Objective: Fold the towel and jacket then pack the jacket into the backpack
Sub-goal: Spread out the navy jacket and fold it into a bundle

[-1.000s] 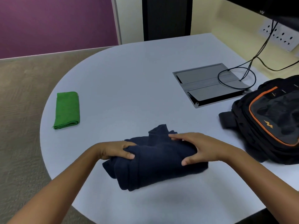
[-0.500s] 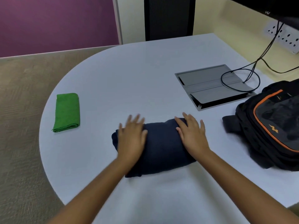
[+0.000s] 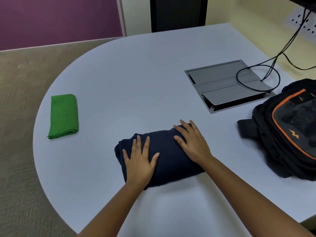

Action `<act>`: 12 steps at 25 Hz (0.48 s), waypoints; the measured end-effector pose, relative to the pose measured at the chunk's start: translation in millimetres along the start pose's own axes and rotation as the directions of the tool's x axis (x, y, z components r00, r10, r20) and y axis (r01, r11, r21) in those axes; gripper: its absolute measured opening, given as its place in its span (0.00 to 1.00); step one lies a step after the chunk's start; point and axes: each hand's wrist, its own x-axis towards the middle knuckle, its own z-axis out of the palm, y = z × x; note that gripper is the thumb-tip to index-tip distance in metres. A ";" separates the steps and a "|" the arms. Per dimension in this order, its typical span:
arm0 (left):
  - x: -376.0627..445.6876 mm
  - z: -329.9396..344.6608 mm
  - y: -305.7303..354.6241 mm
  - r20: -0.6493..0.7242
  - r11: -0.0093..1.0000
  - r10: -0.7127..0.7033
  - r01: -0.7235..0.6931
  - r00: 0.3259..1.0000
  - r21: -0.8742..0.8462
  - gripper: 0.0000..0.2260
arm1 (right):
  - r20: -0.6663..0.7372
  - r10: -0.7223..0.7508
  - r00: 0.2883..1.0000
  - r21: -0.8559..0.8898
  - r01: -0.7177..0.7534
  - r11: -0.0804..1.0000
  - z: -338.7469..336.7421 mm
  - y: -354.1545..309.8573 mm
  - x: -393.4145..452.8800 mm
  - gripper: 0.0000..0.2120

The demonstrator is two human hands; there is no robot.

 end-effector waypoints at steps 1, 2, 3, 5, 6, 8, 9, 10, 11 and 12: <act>1.2 -0.2 0.9 0.006 1.000 -0.007 0.007 1.000 -0.002 0.41 | 0.009 0.012 1.000 0.025 -0.012 1.000 0.6 2.3 1.9 0.31; 2.6 -0.4 3.0 0.011 1.000 -0.015 0.015 1.000 0.002 0.40 | 0.021 0.022 1.000 0.042 -0.023 0.999 0.9 3.4 4.2 0.30; 5.0 -1.1 5.0 0.019 1.000 -0.019 0.019 1.000 0.005 0.39 | 0.033 0.031 0.999 0.055 -0.033 0.998 1.0 3.9 6.9 0.28; 13.4 -7.2 5.5 0.019 1.000 -0.004 0.004 1.000 0.000 0.37 | 0.057 0.047 0.997 0.083 -0.052 0.995 -0.9 4.4 12.2 0.23; 19.7 -12.2 2.3 0.002 1.000 0.012 -0.012 1.000 0.003 0.36 | 0.061 0.050 0.997 0.091 -0.056 0.994 -2.3 4.8 13.6 0.22; 34.2 -21.2 -8.8 -0.073 1.000 0.009 -0.008 0.997 0.024 0.31 | 0.063 0.040 0.997 0.096 -0.046 0.994 -3.5 6.4 12.3 0.21; 41.3 -22.9 -15.6 -0.108 0.999 -0.011 0.015 0.994 0.036 0.26 | 0.059 0.030 0.998 0.099 -0.036 0.994 -3.2 7.3 10.8 0.21; 46.1 -24.3 -20.0 -0.123 0.999 -0.046 0.049 0.991 0.021 0.22 | 0.052 0.019 0.998 0.104 -0.025 0.994 -3.4 8.1 9.0 0.21; 50.5 -22.8 -25.3 -0.114 0.995 -0.104 0.103 0.988 -0.017 0.20 | 0.041 0.009 0.999 0.107 -0.013 0.994 -3.3 8.7 6.7 0.23; 54.7 -23.2 -29.3 -0.061 0.977 -0.196 0.189 0.979 -0.100 0.21 | 0.024 -0.002 1.000 0.111 -0.001 0.994 -3.0 9.5 3.9 0.25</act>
